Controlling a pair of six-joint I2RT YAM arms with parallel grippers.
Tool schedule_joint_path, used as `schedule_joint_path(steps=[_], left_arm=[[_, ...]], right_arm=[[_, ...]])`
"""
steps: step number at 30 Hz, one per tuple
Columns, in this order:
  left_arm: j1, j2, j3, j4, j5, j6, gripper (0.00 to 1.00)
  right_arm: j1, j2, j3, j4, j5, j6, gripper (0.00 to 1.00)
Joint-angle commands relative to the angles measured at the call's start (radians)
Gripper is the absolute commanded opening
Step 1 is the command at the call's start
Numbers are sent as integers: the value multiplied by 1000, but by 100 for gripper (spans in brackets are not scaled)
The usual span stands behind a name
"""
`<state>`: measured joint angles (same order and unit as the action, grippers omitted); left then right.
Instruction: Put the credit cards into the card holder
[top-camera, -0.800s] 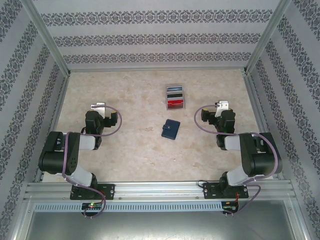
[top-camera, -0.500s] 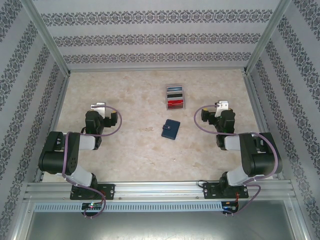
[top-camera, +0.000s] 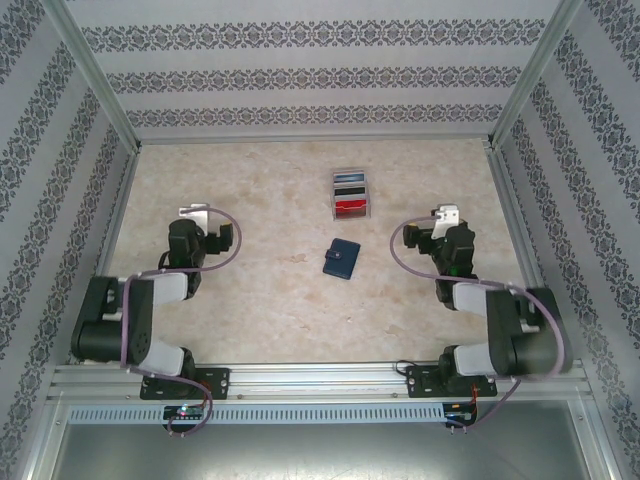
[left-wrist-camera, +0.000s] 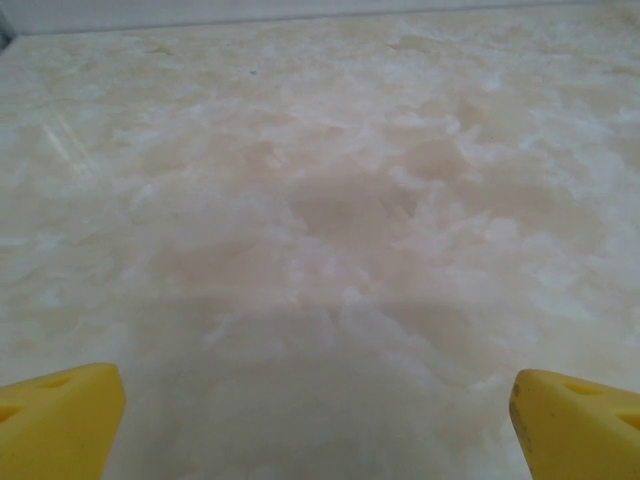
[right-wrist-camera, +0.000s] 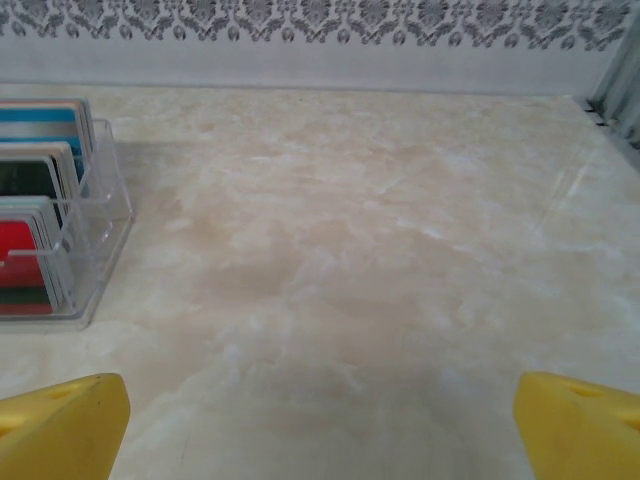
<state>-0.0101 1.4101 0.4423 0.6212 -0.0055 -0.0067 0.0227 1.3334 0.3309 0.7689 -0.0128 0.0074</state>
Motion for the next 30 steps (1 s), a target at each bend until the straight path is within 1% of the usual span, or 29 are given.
schedule_joint_path(steps=[1,2,3,5,7,8,9,11,13,14,15,19,21,22,24,26,29,30], left_arm=[[-10,-171,47,-147,-90,-113,99],[-10,-210,48,-165,-103,-165,99],[-10,-245,67,-217,-119,-246,99],[-10,-287,153,-428,-137,-416,99],[-10,-278,243,-631,-140,-555,99],[-10,-258,287,-723,-98,-601,99],[-11,-241,322,-761,-21,-590,99],[-43,-218,328,-694,225,-556,99],[-85,-195,326,-649,360,-587,99],[-103,-181,329,-647,407,-596,99],[-124,-162,338,-657,441,-596,99],[-184,-64,374,-701,506,-547,99],[-196,-28,387,-711,541,-539,99],[-200,-14,393,-716,558,-534,99],[-200,9,415,-760,553,-517,99],[-197,27,458,-828,533,-494,99],[-189,65,506,-884,555,-510,99],[-190,71,514,-896,545,-512,99]], right_arm=[[21,-139,121,-257,90,91,98],[22,-160,136,-295,83,126,98],[23,-181,151,-336,62,160,98],[28,-203,184,-451,4,247,97],[43,-189,197,-510,-78,344,92],[58,-171,198,-526,-132,410,89],[74,-154,199,-537,-180,459,86],[117,-119,203,-569,-271,549,83],[153,-88,188,-578,-322,626,83],[162,-76,173,-556,-338,653,83],[168,-51,162,-528,-383,674,80],[186,109,201,-497,-587,723,68],[199,190,209,-423,-647,787,64],[208,227,209,-381,-656,822,61],[230,275,223,-346,-664,846,60],[254,298,242,-357,-649,851,59],[284,321,269,-374,-616,864,57],[296,330,279,-379,-610,866,55]])
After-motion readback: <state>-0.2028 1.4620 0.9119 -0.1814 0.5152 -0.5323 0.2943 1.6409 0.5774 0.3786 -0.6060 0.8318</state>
